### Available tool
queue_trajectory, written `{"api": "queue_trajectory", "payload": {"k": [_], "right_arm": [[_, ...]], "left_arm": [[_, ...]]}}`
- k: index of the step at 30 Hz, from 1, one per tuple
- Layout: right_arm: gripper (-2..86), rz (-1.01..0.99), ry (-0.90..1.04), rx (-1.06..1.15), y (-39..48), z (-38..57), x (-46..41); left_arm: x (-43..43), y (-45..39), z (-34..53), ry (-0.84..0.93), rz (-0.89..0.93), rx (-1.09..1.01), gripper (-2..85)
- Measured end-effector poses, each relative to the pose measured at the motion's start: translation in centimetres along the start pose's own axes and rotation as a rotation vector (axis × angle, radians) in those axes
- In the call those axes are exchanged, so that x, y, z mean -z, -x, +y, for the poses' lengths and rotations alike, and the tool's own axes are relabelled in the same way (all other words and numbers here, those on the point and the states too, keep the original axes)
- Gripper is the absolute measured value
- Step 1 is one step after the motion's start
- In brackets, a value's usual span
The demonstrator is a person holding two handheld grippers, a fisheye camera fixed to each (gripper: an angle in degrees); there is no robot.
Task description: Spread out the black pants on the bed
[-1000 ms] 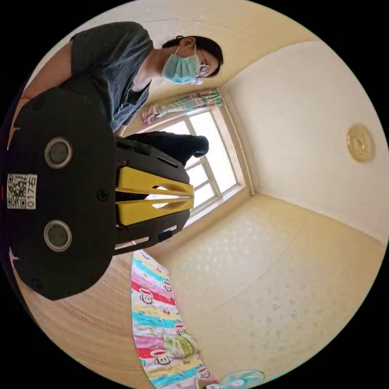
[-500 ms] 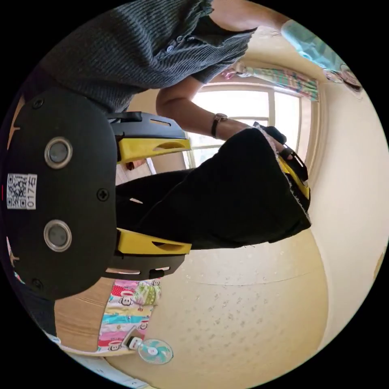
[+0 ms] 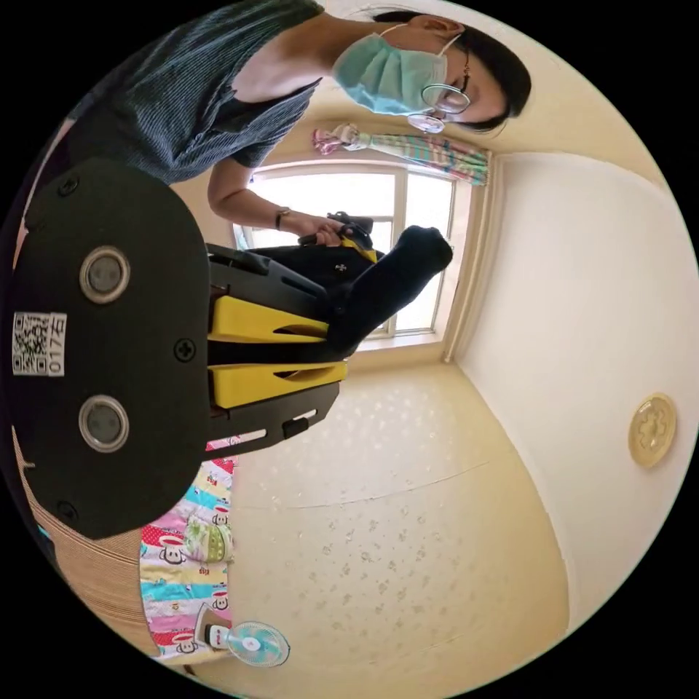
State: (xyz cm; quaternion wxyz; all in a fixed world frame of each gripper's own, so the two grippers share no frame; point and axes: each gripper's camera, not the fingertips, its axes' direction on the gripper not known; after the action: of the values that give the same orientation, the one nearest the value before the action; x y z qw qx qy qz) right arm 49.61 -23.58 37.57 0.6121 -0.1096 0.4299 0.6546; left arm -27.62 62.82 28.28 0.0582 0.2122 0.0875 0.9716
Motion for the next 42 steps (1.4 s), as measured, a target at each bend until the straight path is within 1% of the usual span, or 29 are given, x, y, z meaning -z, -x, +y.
{"api": "queue_trajectory", "payload": {"k": [2,5,7,10,12,13,15,16,17,18,19,20,21,22,23,24,25,26,28,29,30,31,32,33,35,36,38,40,42], "right_arm": [[5.1,0.003,0.005,0.092,2.0,-4.0,0.1],[5.0,0.025,0.051,0.182,4.2,-8.9,-0.5],[4.9,0.025,0.094,0.186,4.4,-11.3,-1.4],[4.9,0.067,0.177,0.127,2.3,-13.3,-3.5],[4.7,0.116,0.244,0.062,-0.6,-13.0,-5.3],[4.7,0.151,0.293,0.009,-3.3,-12.2,-6.8],[4.7,0.202,0.359,-0.069,-8.6,-10.9,-9.2],[4.8,0.249,0.410,-0.124,-13.1,-10.3,-11.3],[4.9,0.293,0.473,-0.172,-18.5,-10.1,-14.1],[5.0,0.311,0.500,-0.192,-21.4,-10.0,-15.6],[5.2,0.331,0.541,-0.222,-27.6,-9.7,-19.1],[5.4,0.340,0.578,-0.280,-34.2,-9.2,-22.6],[5.6,0.352,0.614,-0.291,-37.2,-8.8,-24.4],[5.7,0.407,0.721,-0.255,-42.0,-7.7,-27.6],[5.7,0.533,0.794,-0.276,-46.0,-5.9,-29.2],[5.8,0.577,0.816,-0.314,-47.7,-4.8,-29.6],[6.0,0.555,0.861,-0.389,-50.5,-2.1,-29.7],[6.4,0.461,0.908,-0.424,-52.3,0.8,-29.5],[6.6,0.387,0.962,-0.448,-53.6,6.4,-28.0],[6.7,0.383,1.027,-0.475,-54.1,11.0,-26.6],[6.8,0.379,1.073,-0.493,-54.4,13.6,-25.9],[7.0,0.361,1.172,-0.539,-54.9,18.8,-24.2],[7.3,0.345,1.275,-0.604,-55.3,23.9,-22.1],[7.6,0.346,1.320,-0.646,-55.5,26.3,-20.9],[8.4,0.349,1.427,-0.823,-55.7,33.7,-15.1],[8.6,0.354,1.438,-0.870,-55.7,35.0,-13.6],[10.1,0.355,1.449,-1.061,-55.4,38.9,-8.0],[11.3,0.315,1.480,-1.161,-54.9,41.0,-5.0],[12.1,0.284,1.525,-1.181,-54.2,42.0,-3.4]], "left_arm": [[1.7,-0.3,-1.5,-0.015,-0.001,-0.029,4.4],[3.6,-0.9,-4.6,-0.023,-0.084,-0.043,4.4],[4.5,-0.5,-6.7,-0.027,-0.130,-0.017,4.4],[4.9,2.4,-8.8,-0.009,-0.178,0.048,4.4],[3.7,7.2,-8.4,0.002,-0.173,0.126,4.4],[3.2,8.7,-8.1,0.008,-0.172,0.152,4.4],[-0.2,16.4,-6.7,0.034,-0.165,0.286,4.3],[-1.6,18.7,-6.6,0.052,-0.167,0.326,4.3],[-4.7,24.1,-6.5,0.099,-0.187,0.413,4.4],[-8.3,30.0,-6.9,0.157,-0.208,0.498,4.5],[-10.2,33.3,-7.1,0.190,-0.221,0.536,4.7],[-13.9,40.0,-7.4,0.241,-0.246,0.627,5.1],[-17.2,46.7,-7.2,0.266,-0.265,0.716,6.4],[-18.4,49.6,-6.9,0.282,-0.283,0.753,7.0],[-20.1,54.9,-5.6,0.322,-0.334,0.833,7.9],[-20.3,58.8,-3.5,0.349,-0.401,0.909,8.3],[-20.1,60.2,-2.2,0.356,-0.434,0.942,8.4],[-19.3,62.4,0.5,0.369,-0.488,0.986,8.6],[-18.1,64.1,5.6,0.430,-0.539,1.001,8.8],[-17.4,64.4,9.9,0.502,-0.563,1.001,8.9],[-16.8,64.2,15.0,0.601,-0.574,1.019,9.2],[-16.6,63.9,17.8,0.660,-0.574,1.032,9.3],[-15.9,63.0,23.7,0.794,-0.566,1.071,9.8],[-15.0,61.6,29.5,0.924,-0.562,1.123,10.3],[-13.3,59.0,36.6,1.077,-0.533,1.182,10.9],[-12.1,57.2,40.2,1.150,-0.510,1.197,11.2],[-10.3,54.7,44.2,1.231,-0.489,1.220,11.7],[-8.8,52.7,47.0,1.283,-0.459,1.254,12.5],[-7.6,50.7,48.7,1.303,-0.418,1.289,12.4]]}}
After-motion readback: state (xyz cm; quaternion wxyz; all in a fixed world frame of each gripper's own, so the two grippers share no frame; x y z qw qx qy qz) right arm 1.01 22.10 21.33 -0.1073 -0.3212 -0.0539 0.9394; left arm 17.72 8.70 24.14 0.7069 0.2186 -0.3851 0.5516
